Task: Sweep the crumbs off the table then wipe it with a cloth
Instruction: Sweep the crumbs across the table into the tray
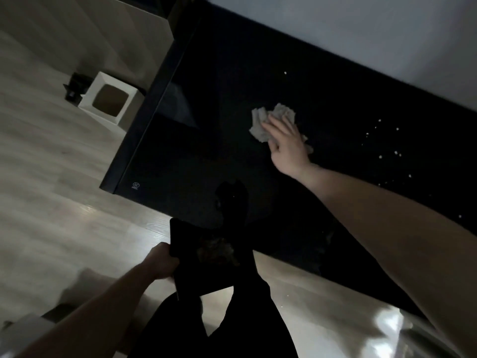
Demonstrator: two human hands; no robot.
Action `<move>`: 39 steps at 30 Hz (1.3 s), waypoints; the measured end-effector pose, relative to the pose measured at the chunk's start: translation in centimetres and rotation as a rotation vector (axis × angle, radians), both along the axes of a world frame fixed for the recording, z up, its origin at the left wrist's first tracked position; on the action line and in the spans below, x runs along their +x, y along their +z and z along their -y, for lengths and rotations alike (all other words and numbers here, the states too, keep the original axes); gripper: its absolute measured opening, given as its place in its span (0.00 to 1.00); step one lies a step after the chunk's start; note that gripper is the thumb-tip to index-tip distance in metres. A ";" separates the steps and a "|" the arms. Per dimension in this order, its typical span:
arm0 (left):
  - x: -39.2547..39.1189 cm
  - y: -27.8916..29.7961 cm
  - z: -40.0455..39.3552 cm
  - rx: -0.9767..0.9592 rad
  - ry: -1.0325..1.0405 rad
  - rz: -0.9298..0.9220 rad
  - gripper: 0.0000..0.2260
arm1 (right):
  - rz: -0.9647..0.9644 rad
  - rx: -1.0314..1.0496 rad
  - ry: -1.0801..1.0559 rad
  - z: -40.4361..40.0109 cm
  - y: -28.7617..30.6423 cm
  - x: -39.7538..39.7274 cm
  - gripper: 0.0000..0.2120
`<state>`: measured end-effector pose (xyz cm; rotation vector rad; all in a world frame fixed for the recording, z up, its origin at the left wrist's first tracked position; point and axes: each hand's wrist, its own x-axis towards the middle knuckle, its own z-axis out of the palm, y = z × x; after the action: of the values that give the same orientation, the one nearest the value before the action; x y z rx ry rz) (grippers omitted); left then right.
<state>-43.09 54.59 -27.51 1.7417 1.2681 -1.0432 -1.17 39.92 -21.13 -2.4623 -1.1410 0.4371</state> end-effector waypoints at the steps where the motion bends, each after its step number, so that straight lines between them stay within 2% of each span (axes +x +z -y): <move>1: 1.0 2.5 0.5 -0.011 -0.017 -0.002 0.05 | 0.001 0.012 0.023 0.3 0.1 -2.0 0.26; 3: 1.8 5.3 1.1 -0.020 -0.066 0.031 0.03 | -0.012 0.041 0.073 1.3 0.0 -6.0 0.27; 5: 1.4 6.0 1.3 -0.030 -0.090 0.031 0.07 | -0.055 0.085 0.107 2.5 0.3 -10.4 0.27; 7: 1.1 6.4 1.3 -0.030 -0.116 0.042 0.05 | -0.106 0.132 0.124 4.0 0.6 -15.1 0.26; 11: 0.5 6.9 1.1 -0.044 -0.187 0.065 0.05 | -0.295 0.219 0.134 6.6 1.7 -23.1 0.22; 12: 0.3 6.9 1.1 -0.040 -0.194 0.071 0.08 | -0.346 0.223 0.136 7.2 2.1 -24.8 0.22; 14: 0.0 7.0 1.0 -0.039 -0.174 0.076 0.10 | -0.429 0.196 0.136 8.3 3.4 -27.5 0.22; 17: -0.5 6.9 0.4 -0.063 -0.166 0.073 0.07 | -0.520 0.213 0.058 8.7 5.2 -28.6 0.24; 21: -0.6 6.6 -0.3 -0.086 -0.176 0.065 0.03 | -0.504 0.353 -0.191 6.4 6.7 -23.9 0.23; 26: 0.5 7.2 -0.6 -0.037 -0.235 0.058 0.13 | -0.248 0.441 -0.284 1.9 6.4 -11.1 0.22; 30: 1.0 6.9 -0.8 -0.029 -0.236 0.042 0.15 | -0.150 0.315 -0.419 -2.8 6.0 0.0 0.23; 33: 1.3 6.1 -0.9 -0.032 -0.220 0.034 0.13 | -0.090 0.204 -0.431 -6.0 5.2 6.7 0.23; 36: 1.6 5.5 -0.6 -0.031 -0.193 0.037 0.13 | -0.061 0.092 -0.400 -8.4 3.6 11.2 0.24; 39: 1.8 4.9 -0.1 -0.029 -0.165 0.043 0.12 | -0.051 -0.145 -0.332 -9.7 1.7 13.1 0.27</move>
<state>-41.30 54.73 -22.56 1.8614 1.0917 -1.1049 11.93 49.60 -19.42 -2.6819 -0.6820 0.4923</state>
